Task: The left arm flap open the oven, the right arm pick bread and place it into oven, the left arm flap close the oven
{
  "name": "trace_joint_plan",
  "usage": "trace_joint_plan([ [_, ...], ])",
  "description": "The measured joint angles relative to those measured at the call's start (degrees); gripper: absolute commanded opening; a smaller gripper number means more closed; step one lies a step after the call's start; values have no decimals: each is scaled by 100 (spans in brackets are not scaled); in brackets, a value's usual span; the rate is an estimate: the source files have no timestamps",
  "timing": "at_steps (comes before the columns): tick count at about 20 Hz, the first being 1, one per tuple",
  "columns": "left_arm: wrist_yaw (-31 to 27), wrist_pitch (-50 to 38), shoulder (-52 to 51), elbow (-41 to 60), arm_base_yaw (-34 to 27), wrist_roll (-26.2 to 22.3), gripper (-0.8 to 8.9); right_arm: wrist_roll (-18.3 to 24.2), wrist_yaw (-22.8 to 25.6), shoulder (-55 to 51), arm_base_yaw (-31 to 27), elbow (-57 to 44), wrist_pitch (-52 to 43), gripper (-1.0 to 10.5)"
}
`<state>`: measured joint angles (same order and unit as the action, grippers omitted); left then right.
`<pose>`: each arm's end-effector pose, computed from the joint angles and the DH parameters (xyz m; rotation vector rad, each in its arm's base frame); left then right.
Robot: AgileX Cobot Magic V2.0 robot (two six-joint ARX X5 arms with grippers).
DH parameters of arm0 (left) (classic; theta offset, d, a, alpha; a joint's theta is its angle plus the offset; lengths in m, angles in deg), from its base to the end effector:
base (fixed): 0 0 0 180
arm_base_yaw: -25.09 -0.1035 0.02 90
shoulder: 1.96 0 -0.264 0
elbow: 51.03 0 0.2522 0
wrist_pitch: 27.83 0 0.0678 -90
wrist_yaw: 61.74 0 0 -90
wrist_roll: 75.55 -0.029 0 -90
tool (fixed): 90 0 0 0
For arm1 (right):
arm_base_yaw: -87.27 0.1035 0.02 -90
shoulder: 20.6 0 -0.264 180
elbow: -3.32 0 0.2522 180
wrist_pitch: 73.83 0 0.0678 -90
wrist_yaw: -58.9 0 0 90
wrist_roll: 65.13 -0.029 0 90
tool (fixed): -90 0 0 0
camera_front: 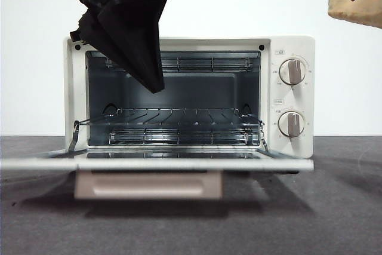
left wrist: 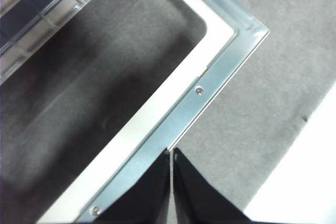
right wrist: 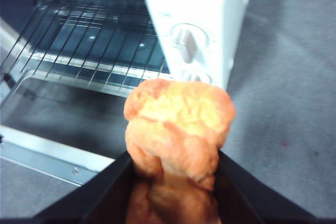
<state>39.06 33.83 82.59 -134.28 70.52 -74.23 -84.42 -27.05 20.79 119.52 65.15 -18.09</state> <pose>0.2002 -0.2110 0.2748 0.3202 1.0979 -0.8644 0.1171 0.0715 0.3102 0.1266 0.6621 0.3702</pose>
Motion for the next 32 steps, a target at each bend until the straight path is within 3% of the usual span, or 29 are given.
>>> trace_joint_plan([
  [5,-4,-260,-192,2,-44,103,16,0,-98,11,0,0,0,203],
  [11,-313,-470,-1338,151,-590,269,16,0,-306,39,7,0,-50,203],
  [18,-323,-614,-3268,1690,-1582,533,16,-4,-754,520,44,0,-468,203],
  [24,-323,-251,-4570,2201,-1998,761,16,-63,-754,1084,551,0,-990,203],
  [32,-341,-17,-4859,2221,-2057,787,16,-483,-765,2293,1054,0,-2258,203],
])
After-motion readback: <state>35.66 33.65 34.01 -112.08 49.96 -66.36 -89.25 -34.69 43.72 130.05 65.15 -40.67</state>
